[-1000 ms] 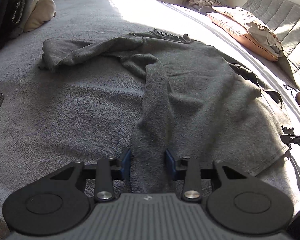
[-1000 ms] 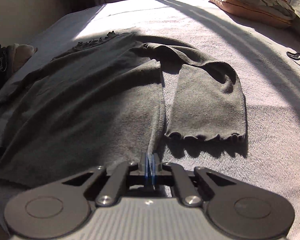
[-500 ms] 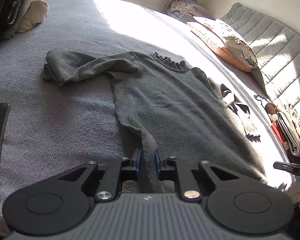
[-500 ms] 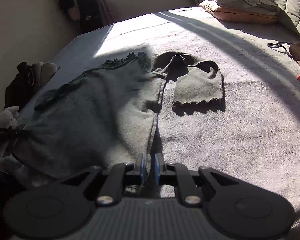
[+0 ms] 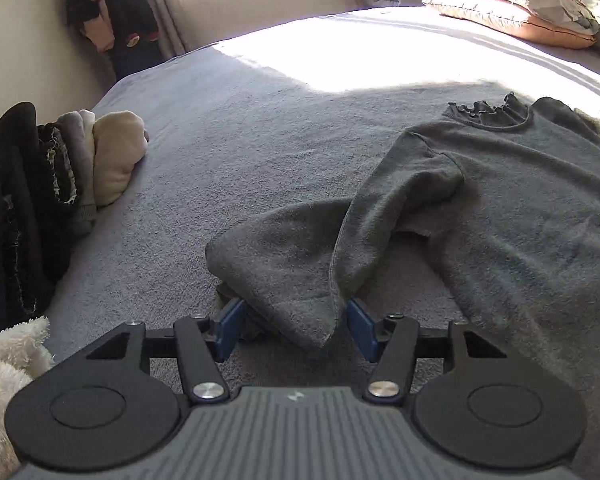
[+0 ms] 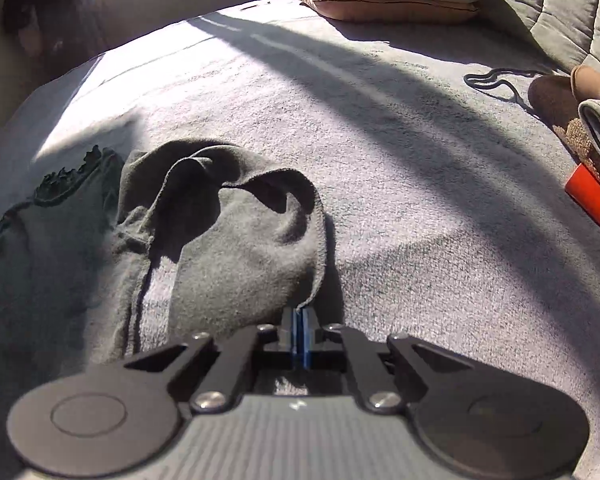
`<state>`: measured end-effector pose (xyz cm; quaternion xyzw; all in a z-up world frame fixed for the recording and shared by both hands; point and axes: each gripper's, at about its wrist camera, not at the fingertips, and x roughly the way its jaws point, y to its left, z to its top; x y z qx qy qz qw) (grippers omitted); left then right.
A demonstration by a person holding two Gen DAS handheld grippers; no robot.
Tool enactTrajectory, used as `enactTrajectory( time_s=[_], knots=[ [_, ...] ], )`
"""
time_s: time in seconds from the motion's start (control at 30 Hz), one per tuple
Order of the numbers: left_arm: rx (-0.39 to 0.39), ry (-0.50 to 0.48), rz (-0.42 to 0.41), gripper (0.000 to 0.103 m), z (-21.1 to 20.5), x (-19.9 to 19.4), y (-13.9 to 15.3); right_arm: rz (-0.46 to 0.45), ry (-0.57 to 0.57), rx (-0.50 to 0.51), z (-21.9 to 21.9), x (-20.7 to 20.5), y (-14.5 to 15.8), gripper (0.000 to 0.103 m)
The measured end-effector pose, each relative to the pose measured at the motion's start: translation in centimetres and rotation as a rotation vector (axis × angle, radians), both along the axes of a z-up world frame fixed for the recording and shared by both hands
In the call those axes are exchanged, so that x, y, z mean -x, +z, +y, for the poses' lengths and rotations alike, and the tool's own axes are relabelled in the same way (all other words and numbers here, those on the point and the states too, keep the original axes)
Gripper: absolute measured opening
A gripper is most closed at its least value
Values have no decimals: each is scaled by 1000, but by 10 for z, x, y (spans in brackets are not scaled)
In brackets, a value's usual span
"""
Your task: Fold clothes
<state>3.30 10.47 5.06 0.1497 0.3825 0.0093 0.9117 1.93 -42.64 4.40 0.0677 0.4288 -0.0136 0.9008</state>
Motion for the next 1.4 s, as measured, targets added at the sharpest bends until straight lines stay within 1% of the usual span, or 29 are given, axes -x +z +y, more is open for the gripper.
enactTrajectory(
  time_s=[0.03,0.07,0.1,0.13,0.17,0.23,0.33,0.4,0.47,0.53,0.6,0.63,0.7,0.73,0.77,0.8,0.83,0.9,0.93,0.97,1.0,1.07,1.1,1.13,1.17,1.23,1.33,1.4],
  knots=[
    [-15,13,-7,23,2,-6,-1,-66,0,100,5,0,12,3],
    [0,43,-13,9,9,-11,3,-154,-24,269,9,2,24,2],
    [25,70,-29,9,17,-16,10,-242,-47,437,12,4,37,2],
    [69,91,-65,9,24,-19,20,-335,-79,598,14,6,50,2],
    [114,113,-102,9,32,-21,31,-446,-146,699,6,9,64,3],
    [193,140,-166,9,43,-22,48,-587,-219,750,-8,16,77,3],
    [277,194,-232,10,56,-15,62,-518,-249,791,-27,6,58,3],
    [305,233,-241,10,63,-14,63,-373,-209,755,-37,-4,36,3],
    [363,262,-220,11,69,-14,62,-284,-209,729,-46,-9,23,3],
    [419,284,-226,17,73,-13,66,-200,-211,701,-54,-13,11,3],
    [440,284,-260,18,74,-7,74,-195,-219,653,-58,-10,16,5],
    [454,283,-275,20,73,-4,77,-198,-219,629,-58,-8,21,9],
    [494,274,-295,30,71,2,83,-239,-197,609,-49,-2,31,24],
    [515,259,-298,32,67,5,85,-259,-179,603,-41,0,36,27],
    [540,223,-287,35,58,6,84,-278,-159,593,-33,1,41,34],
    [554,186,-274,40,49,7,83,-289,-129,561,-24,1,44,42],
    [551,150,-259,42,37,10,81,-298,-97,519,-16,2,47,45],
    [530,73,-208,48,11,11,72,-275,-19,331,-3,-1,48,56],
    [517,33,-177,49,-2,11,66,-259,13,248,1,-4,47,58],
    [503,-7,-146,50,-16,10,61,-248,33,221,5,-7,45,59],
    [489,-38,-117,50,-28,10,55,-238,50,200,9,-11,44,60],
    [484,-65,-67,50,-44,6,45,-228,44,214,16,-21,42,63],
    [503,-75,-41,51,-51,4,40,-223,35,213,17,-27,41,63],
    [536,-82,-11,52,-56,1,34,-212,23,189,15,-33,39,63],
    [570,-84,20,55,-61,-2,27,-201,12,164,14,-38,37,63],
    [590,-84,66,58,-72,-5,16,-183,7,127,16,-47,34,63],
    [533,-107,100,60,-95,-1,1,-175,38,107,28,-54,29,63],
    [496,-122,123,62,-110,2,-8,-185,74,133,37,-63,27,64]
  ],
)
